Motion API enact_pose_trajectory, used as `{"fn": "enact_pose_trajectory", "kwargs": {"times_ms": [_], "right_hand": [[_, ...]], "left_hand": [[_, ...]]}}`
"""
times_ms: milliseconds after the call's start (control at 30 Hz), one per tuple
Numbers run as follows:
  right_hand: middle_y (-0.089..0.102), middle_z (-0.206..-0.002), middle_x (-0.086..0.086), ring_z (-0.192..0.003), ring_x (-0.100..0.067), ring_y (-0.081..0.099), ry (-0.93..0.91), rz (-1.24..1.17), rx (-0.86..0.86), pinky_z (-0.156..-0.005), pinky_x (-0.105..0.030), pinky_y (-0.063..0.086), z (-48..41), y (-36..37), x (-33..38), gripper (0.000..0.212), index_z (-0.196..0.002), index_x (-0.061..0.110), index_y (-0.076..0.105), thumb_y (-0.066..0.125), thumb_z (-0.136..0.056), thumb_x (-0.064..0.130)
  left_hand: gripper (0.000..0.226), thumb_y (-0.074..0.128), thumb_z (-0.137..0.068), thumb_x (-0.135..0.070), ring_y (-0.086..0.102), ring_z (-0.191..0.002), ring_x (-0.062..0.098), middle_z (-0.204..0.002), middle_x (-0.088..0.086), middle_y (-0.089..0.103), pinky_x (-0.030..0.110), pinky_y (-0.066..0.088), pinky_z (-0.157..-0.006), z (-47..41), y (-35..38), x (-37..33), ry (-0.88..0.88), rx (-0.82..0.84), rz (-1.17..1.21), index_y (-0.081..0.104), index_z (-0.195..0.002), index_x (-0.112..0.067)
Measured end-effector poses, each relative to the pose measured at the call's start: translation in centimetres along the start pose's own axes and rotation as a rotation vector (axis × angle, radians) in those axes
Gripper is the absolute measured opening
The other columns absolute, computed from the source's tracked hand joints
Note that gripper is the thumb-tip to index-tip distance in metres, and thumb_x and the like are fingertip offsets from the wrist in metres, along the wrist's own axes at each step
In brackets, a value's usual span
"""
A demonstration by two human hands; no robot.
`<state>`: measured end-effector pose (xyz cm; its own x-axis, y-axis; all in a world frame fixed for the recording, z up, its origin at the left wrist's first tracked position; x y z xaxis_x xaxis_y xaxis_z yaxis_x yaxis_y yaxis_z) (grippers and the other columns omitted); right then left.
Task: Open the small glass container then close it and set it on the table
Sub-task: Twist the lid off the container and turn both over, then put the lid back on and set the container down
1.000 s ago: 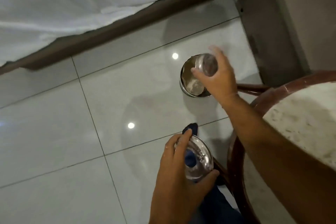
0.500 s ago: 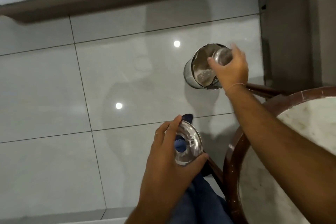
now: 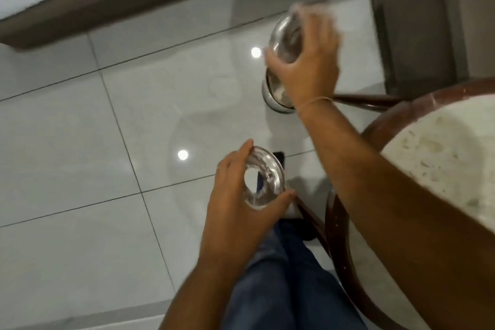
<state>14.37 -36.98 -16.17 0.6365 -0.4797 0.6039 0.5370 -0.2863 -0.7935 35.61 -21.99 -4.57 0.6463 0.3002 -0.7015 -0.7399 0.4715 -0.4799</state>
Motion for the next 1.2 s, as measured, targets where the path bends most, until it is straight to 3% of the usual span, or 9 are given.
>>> {"fn": "enact_pose_trajectory", "kwargs": {"times_ms": [100,167,267,333,400,533,633,1000,1200], "right_hand": [[0.062,-0.157,-0.012,-0.146,-0.031,0.058,0.578,-0.344,0.45,-0.123,-0.044,0.048,1.9,2.3,-4.3,0.095,-0.164,0.015,0.046,0.095,-0.086,0.035],[0.066,-0.153,-0.012,-0.141,-0.032,0.063,0.757,-0.615,0.505,-0.123,-0.048,0.052,2.7,0.7,-5.2,0.087,-0.16,0.018,0.053,0.092,-0.086,0.043],[0.074,-0.143,-0.02,-0.127,-0.041,0.075,0.938,-1.186,0.638,-0.113,-0.06,0.057,5.2,-3.8,-5.2,0.085,-0.147,0.02,0.067,0.088,-0.077,0.064],[0.071,-0.148,-0.023,-0.128,-0.043,0.074,0.978,-1.482,0.683,-0.117,-0.063,0.053,8.1,-6.8,-6.3,0.079,-0.151,0.016,0.063,0.079,-0.092,0.065],[0.07,-0.151,-0.022,-0.132,-0.041,0.072,0.987,-1.536,0.693,-0.113,-0.058,0.057,11.3,-9.8,-8.2,0.077,-0.156,0.015,0.058,0.069,-0.1,0.067],[0.064,-0.157,-0.024,-0.146,-0.04,0.061,0.968,-1.657,0.651,-0.119,-0.053,0.053,16.7,-15.0,-10.3,0.094,-0.155,0.01,0.062,0.089,-0.082,0.063],[0.072,-0.148,-0.019,-0.134,-0.031,0.072,0.953,-1.655,0.623,-0.1,-0.037,0.066,19.2,-18.5,-11.3,0.081,-0.144,0.017,0.073,0.091,-0.081,0.064],[0.082,-0.135,-0.007,-0.124,-0.021,0.079,1.016,-1.74,0.203,-0.091,-0.029,0.067,27.5,-26.4,-18.4,0.076,-0.129,0.029,0.084,0.094,-0.068,0.072],[0.077,-0.144,-0.012,-0.137,-0.028,0.07,1.087,-1.743,-0.019,-0.123,-0.051,0.051,32.5,-27.3,-23.2,0.085,-0.136,0.024,0.08,0.08,-0.075,0.083]], "left_hand": [[0.098,0.086,-0.065,-0.065,0.048,-0.125,-0.023,-0.136,-0.034,0.05,0.02,0.05,-0.107,0.2,1.2,-0.7,-0.017,0.026,0.005,0.04,-0.15,-0.053],[0.095,0.083,-0.061,-0.073,0.048,-0.128,-0.022,-0.136,-0.042,0.049,0.022,0.05,-0.108,0.4,1.4,-1.1,-0.026,0.018,0.037,0.04,-0.145,-0.062],[0.097,0.086,-0.066,-0.066,0.052,-0.135,-0.009,-0.145,-0.032,0.051,0.031,0.052,-0.112,0.4,1.9,-2.5,0.022,0.011,0.04,0.044,-0.152,-0.053],[0.096,0.09,-0.07,-0.058,0.053,-0.138,-0.005,-0.148,-0.028,0.051,0.035,0.052,-0.115,0.1,2.2,-4.0,0.064,0.021,0.034,0.043,-0.154,-0.05],[0.095,0.092,-0.074,-0.056,0.052,-0.142,-0.002,-0.152,-0.028,0.05,0.036,0.05,-0.115,-0.3,3.0,-6.1,0.142,0.049,0.029,0.042,-0.155,-0.05],[0.099,0.089,-0.075,-0.058,0.05,-0.144,0.001,-0.153,-0.025,0.05,0.019,0.047,-0.113,-0.4,6.0,-10.7,0.301,0.214,-0.036,0.038,-0.159,-0.047],[0.1,0.089,-0.075,-0.06,0.052,-0.141,-0.001,-0.15,-0.023,0.052,0.008,0.042,-0.11,0.7,9.3,-13.4,0.381,0.381,-0.092,0.039,-0.16,-0.042],[0.104,0.088,-0.076,-0.059,0.041,-0.148,-0.004,-0.158,-0.025,0.038,0.003,0.033,-0.112,6.9,21.3,-16.7,0.654,0.797,-0.403,0.034,-0.163,-0.039],[0.107,0.084,-0.07,-0.065,0.052,-0.131,-0.003,-0.146,-0.025,0.044,0.007,0.045,-0.105,9.2,28.6,-16.2,0.713,0.915,-0.581,0.036,-0.161,-0.037]]}}
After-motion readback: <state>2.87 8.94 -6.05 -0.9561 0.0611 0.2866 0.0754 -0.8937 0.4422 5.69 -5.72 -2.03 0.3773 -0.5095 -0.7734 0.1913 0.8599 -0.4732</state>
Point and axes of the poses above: each hand's wrist, its own z-axis away from the middle knuckle, its own y-axis out of the palm, x = y × z, the point moved 4 cm from there along -z, towards the middle knuckle
